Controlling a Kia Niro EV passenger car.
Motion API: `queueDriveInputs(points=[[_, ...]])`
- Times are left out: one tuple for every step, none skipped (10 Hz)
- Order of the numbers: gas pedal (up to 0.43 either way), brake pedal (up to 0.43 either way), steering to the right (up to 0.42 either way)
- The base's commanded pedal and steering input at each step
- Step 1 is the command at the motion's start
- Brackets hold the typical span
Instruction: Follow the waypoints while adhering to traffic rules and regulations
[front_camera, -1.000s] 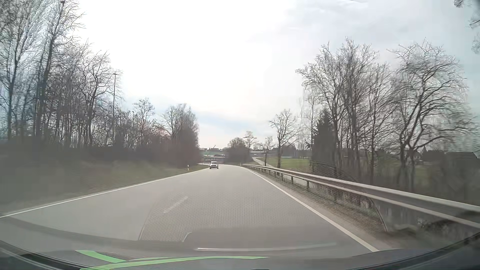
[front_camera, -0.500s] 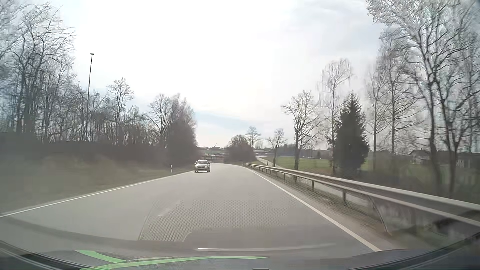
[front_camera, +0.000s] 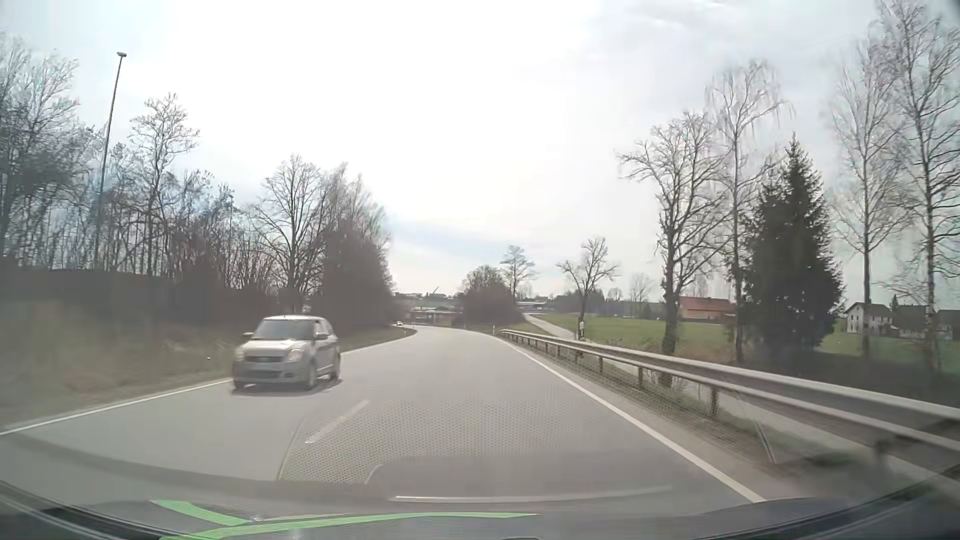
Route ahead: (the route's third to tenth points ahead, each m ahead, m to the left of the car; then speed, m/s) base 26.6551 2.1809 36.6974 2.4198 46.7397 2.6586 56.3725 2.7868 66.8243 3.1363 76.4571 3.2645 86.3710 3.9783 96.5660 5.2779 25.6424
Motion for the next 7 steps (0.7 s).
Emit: queueDriveInputs(points=[[0.169, 0.0, -0.003], [0.169, 0.0, -0.003], [0.169, 0.0, -0.002], [0.169, 0.0, -0.002], [0.169, 0.0, -0.002], [0.169, 0.0, -0.002], [0.169, 0.0, -0.002]])
